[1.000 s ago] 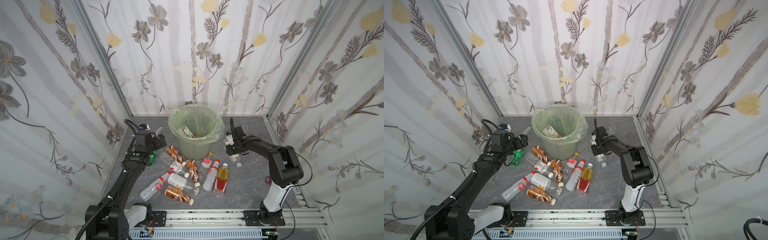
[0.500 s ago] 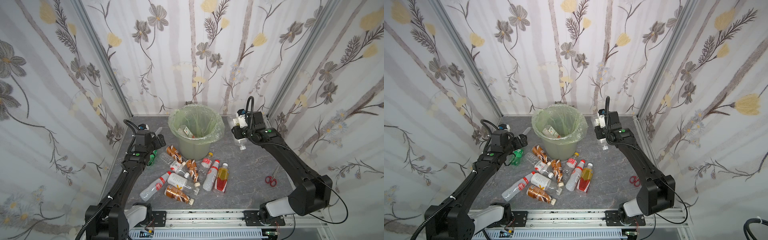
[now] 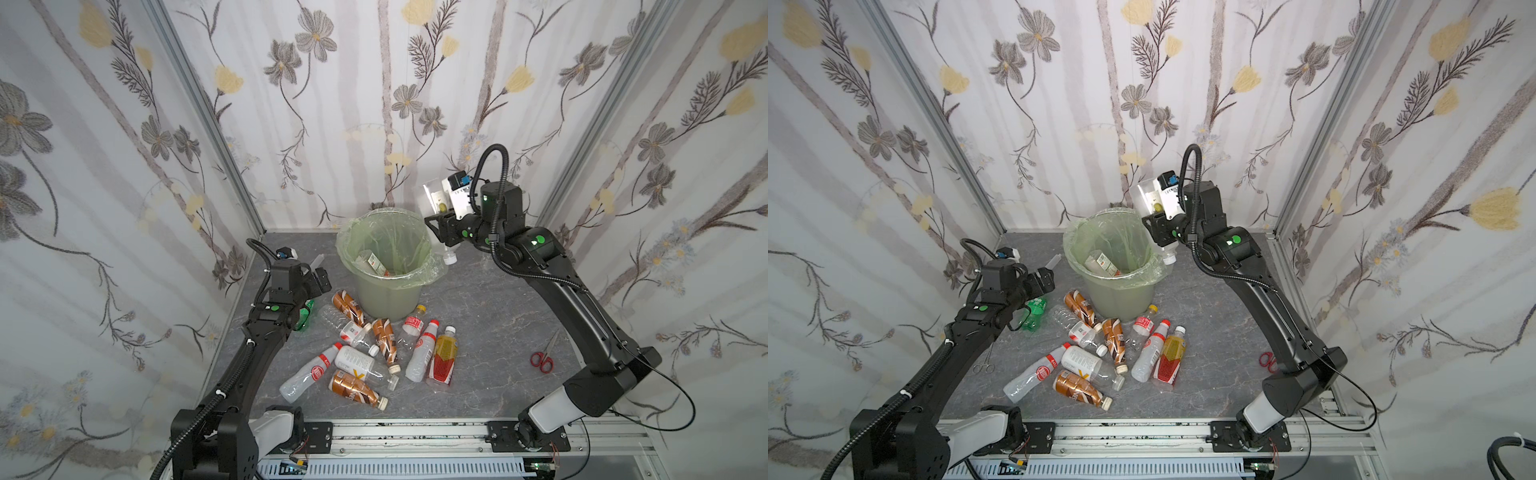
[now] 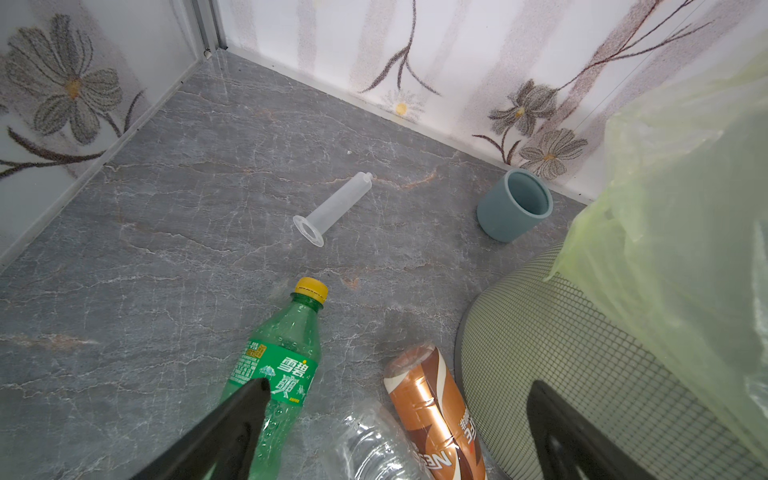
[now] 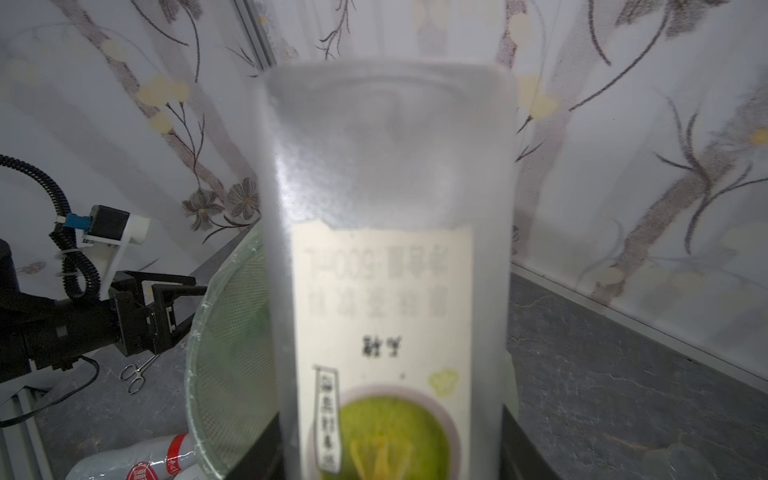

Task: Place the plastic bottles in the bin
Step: 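Lift the matcha-label bottle with the right gripper over the bin, then open the right gripper to drop the matcha bottle into the bin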

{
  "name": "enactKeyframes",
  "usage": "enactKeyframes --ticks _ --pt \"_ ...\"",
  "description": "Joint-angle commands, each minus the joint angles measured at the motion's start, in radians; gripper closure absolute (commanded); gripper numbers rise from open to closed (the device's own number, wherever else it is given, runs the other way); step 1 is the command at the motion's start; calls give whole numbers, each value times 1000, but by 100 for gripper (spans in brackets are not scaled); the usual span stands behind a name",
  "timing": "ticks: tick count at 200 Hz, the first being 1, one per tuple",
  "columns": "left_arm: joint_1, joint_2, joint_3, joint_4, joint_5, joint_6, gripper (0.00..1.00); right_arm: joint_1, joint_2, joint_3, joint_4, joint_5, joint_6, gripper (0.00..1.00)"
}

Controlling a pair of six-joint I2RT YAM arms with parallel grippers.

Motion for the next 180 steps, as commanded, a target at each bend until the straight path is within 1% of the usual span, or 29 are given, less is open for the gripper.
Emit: enactKeyframes --ticks 1,21,54,111,124,132,140,180 --pt "1 -7 9 3 2 7 0 40 72 61 34 -11 18 57" --pt "1 -19 11 3 3 13 0 68 126 101 55 -1 19 57" --pt "1 -27 13 4 3 15 0 91 160 113 97 10 29 56" --pt "1 -29 13 3 8 16 0 104 225 111 128 110 16 53" --pt "1 -38 9 2 8 18 0 106 226 111 120 129 15 49" --pt "1 -45 4 2 6 19 0 106 224 110 115 141 15 42" --pt "0 -50 0 2 3 19 0 108 219 110 111 150 10 37" --pt "2 -47 -10 1 6 13 0 111 183 108 91 175 -6 29"
